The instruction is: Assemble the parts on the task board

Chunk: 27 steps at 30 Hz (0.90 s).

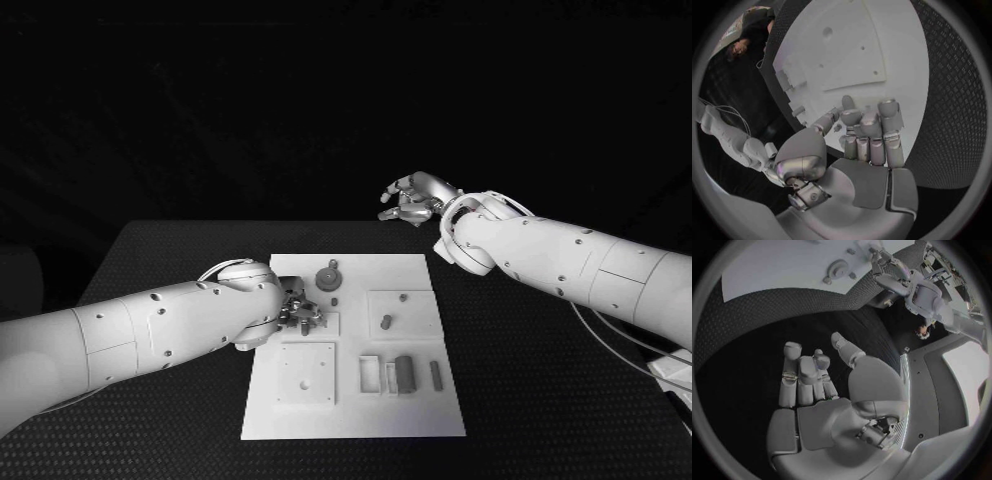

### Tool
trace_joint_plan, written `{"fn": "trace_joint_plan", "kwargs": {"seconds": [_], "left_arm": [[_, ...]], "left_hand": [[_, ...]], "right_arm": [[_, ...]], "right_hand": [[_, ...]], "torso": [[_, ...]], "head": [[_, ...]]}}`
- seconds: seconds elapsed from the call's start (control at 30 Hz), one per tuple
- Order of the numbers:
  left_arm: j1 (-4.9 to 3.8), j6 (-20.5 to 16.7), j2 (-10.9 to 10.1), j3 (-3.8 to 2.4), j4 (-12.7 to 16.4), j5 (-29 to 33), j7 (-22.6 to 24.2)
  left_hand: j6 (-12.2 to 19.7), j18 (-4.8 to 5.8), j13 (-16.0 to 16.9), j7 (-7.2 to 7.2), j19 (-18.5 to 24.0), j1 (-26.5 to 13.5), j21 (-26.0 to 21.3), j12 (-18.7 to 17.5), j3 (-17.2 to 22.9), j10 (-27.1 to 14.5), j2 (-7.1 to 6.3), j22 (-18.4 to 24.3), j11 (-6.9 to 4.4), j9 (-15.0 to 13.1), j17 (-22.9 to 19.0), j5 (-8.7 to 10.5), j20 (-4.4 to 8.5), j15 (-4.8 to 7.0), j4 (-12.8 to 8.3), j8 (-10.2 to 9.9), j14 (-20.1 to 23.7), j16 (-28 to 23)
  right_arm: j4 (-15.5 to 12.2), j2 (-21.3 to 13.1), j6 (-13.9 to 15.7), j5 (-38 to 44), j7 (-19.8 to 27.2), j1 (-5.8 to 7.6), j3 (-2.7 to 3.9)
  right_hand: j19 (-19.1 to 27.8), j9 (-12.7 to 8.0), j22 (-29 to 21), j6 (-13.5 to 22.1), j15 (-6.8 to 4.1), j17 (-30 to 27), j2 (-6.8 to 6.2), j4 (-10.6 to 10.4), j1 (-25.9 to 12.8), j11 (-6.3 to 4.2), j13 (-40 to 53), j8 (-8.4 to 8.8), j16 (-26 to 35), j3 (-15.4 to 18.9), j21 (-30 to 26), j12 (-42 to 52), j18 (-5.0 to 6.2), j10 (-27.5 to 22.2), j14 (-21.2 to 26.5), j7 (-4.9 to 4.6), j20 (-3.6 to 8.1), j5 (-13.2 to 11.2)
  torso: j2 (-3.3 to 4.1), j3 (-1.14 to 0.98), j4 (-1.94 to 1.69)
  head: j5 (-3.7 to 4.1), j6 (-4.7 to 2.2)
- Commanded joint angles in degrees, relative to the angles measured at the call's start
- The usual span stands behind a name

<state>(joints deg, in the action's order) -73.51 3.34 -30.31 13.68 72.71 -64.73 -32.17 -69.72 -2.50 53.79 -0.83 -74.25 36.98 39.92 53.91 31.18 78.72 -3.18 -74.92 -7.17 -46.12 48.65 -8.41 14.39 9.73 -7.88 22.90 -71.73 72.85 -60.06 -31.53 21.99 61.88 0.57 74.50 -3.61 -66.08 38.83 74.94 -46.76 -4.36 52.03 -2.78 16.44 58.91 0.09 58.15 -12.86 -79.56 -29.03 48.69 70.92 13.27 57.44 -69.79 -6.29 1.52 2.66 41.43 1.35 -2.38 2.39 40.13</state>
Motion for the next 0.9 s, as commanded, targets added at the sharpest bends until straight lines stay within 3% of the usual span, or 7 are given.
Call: {"fn": "trace_joint_plan", "kwargs": {"seconds": [0.03, 0.1, 0.33, 0.57, 0.73, 0.8, 0.9], "left_arm": [[0.02, -0.2, -0.1, -0.02, 0.1, 0.2, 0.8], [0.02, -0.5, -0.2, -0.02, 0.0, 0.2, 0.9], [0.02, -2.5, -0.8, -0.16, -0.2, 2.0, 2.2], [-0.06, -4.4, -1.9, -0.77, 0.0, 4.6, 2.7], [-0.09, -3.9, -2.6, -2.83, 0.2, 5.8, 2.9], [-0.10, -3.8, -2.9, -4.28, 0.2, 6.0, 3.1], [-0.64, -4.6, -3.6, -5.67, -0.1, 6.7, 3.5]], "left_hand": [[0.3, -0.50, -0.1, -0.29, 0.5, -0.1, -0.3, 0.3, 0.0, 0.2, -1.05, -1.1, -0.11, -0.1, -0.3, 2.97, 0.03, 0.07, 0.8, 0.2, 0.6, 0.5], [0.3, -0.54, -0.2, -0.28, 0.5, -0.2, -0.3, 0.4, 0.0, 0.2, -1.98, -1.1, -0.16, -0.1, -0.5, 5.19, 0.04, 0.12, 1.6, 0.2, 0.7, 0.7], [0.5, -0.62, -0.2, -0.23, 0.7, -0.7, -0.4, 0.4, -0.2, 0.1, -3.82, -1.1, -0.13, -0.2, -0.8, 5.55, 0.09, 0.15, 2.8, 0.2, 0.9, 0.8], [1.2, -0.74, -0.3, 0.04, 1.1, -1.1, -0.8, 0.2, 0.8, -0.5, -7.18, -1.0, 0.12, -0.4, -1.2, 5.62, 0.18, 0.33, 5.5, -0.1, 1.6, 0.9], [3.2, -0.77, -0.4, 0.95, 2.7, 0.1, -1.7, -0.6, 1.4, -2.6, -7.93, -0.9, 1.02, -0.5, -1.8, 5.60, 0.19, 0.42, 6.8, -1.0, 3.6, 0.2], [4.8, -0.87, -0.2, 1.60, 3.8, 1.2, -2.3, -0.9, 1.2, -3.9, -7.30, -0.9, 1.61, -0.2, -2.0, 5.61, 0.31, 0.32, 6.0, -2.0, 4.9, -0.2], [6.5, -0.73, -0.1, 2.29, 4.7, 2.7, -2.7, -1.0, 0.7, -5.3, -6.85, -0.9, 2.34, 0.3, -2.3, 5.55, 0.28, 0.28, 4.7, -3.1, 6.2, -0.4]], "right_arm": [[0.0, 0.0, -0.6, 0.3, 0.5, -0.05, 0.04], [0.0, 0.0, -0.5, 0.3, 0.5, -0.07, 0.04], [0.0, -0.1, -0.6, 0.4, 0.5, -0.23, 0.04], [0.1, -0.2, -0.6, 0.4, 0.4, -0.25, 0.04], [0.1, -0.3, -0.6, 0.4, 0.5, -0.26, 0.03], [0.1, -0.3, -0.6, 0.4, 0.5, -0.27, 0.03], [0.2, -0.4, -0.7, 0.4, 0.4, -0.33, 0.03]], "right_hand": [[0.4, -0.1, 0.5, -2.6, -0.05, 0.0, 0.08, 0.3, 0.7, 1.79, -0.1, 0.24, 0.2, 0.1, -0.3, 0.1, 1.73, -2.6, 0.3, -2.06, -0.05, 0.1], [0.4, -0.1, 0.5, -2.6, -0.05, 0.0, 0.08, 0.3, 0.7, 1.79, -0.1, 0.25, 0.2, 0.1, -0.3, 0.1, 1.73, -2.6, 0.3, -2.06, -0.05, 0.1], [0.4, -0.1, 0.5, -2.6, -0.05, 0.0, 0.09, 0.2, 0.7, 1.79, -0.1, 0.26, 0.2, 0.2, -0.3, 0.2, 1.73, -2.6, 0.3, -2.07, -0.06, 0.1], [0.4, -0.1, 0.5, -2.6, -0.05, 0.0, 0.10, 0.2, 0.7, 1.79, -0.1, 0.28, 0.2, 0.2, -0.3, 0.2, 1.73, -2.6, 0.3, -2.07, -0.07, 0.1], [0.4, -0.1, 0.5, -2.6, -0.05, 0.0, 0.10, 0.2, 0.7, 1.80, -0.1, 0.29, 0.2, 0.2, -0.3, 0.2, 1.73, -2.6, 0.3, -2.07, -0.07, 0.1], [0.4, -0.1, 0.5, -2.6, -0.05, 0.0, 0.10, 0.2, 0.7, 1.80, -0.1, 0.30, 0.2, 0.2, -0.3, 0.2, 1.73, -2.6, 0.3, -2.07, -0.08, 0.1], [0.4, -0.1, 0.6, -2.6, -0.04, 0.0, 0.11, 0.2, 0.7, 1.80, -0.1, 0.30, 0.2, 0.3, -0.3, 0.2, 1.73, -2.6, 0.3, -2.08, -0.08, 0.1]], "torso": [[0.02, 0.05, 0.00], [-0.01, 0.04, -0.02], [-0.01, 0.05, -0.09], [-0.02, -0.04, 0.00], [-0.05, -0.05, -0.08], [-0.05, -0.03, -0.09], [-0.06, -0.02, -0.08]], "head": [[0.11, 0.08], [0.14, 0.10], [0.10, 0.03], [0.05, -0.15], [0.00, -0.39], [-0.03, -0.61], [-0.10, -0.81]]}}
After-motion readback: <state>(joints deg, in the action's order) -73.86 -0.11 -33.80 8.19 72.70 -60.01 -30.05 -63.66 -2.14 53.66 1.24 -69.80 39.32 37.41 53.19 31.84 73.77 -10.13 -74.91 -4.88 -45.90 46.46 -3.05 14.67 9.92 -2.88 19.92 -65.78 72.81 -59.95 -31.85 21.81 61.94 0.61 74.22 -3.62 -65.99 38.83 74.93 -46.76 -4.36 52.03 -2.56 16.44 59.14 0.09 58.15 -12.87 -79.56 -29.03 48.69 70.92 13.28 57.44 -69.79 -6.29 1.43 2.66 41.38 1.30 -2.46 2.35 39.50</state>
